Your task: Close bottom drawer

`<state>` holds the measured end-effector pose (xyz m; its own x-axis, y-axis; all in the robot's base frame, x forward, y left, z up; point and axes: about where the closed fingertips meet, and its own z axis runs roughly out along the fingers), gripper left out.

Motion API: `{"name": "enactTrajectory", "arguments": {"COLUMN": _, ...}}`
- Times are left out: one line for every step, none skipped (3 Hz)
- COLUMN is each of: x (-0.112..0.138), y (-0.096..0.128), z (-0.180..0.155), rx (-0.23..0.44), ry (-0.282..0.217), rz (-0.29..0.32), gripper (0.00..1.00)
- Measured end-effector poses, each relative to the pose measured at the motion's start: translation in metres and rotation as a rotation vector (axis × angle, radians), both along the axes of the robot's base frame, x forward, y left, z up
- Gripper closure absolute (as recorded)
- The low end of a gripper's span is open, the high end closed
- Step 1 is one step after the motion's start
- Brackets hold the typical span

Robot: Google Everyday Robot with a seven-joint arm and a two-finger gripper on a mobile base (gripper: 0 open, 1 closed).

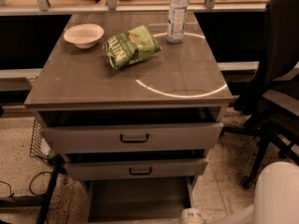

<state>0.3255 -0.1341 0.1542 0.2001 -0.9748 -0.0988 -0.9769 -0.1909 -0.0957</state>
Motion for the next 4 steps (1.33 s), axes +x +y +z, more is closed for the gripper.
{"name": "enactTrajectory", "arguments": {"x": 0.033, "y": -0.008, "z": -0.001, "rx": -0.016, "ry": -0.048, "rz": -0.059, "gripper": 1.0}}
{"name": "enactTrajectory", "arguments": {"x": 0.046, "y": -0.011, "z": 0.0, "rx": -0.021, "ry": -0.066, "rz": -0.077, "gripper": 1.0}}
{"name": "enactTrajectory", "arguments": {"x": 0.074, "y": -0.011, "z": -0.002, "rx": -0.027, "ry": -0.087, "rz": -0.096, "gripper": 1.0}}
{"name": "enactTrajectory", "arguments": {"x": 0.105, "y": -0.008, "z": -0.007, "rx": -0.031, "ry": -0.1, "rz": -0.112, "gripper": 1.0}}
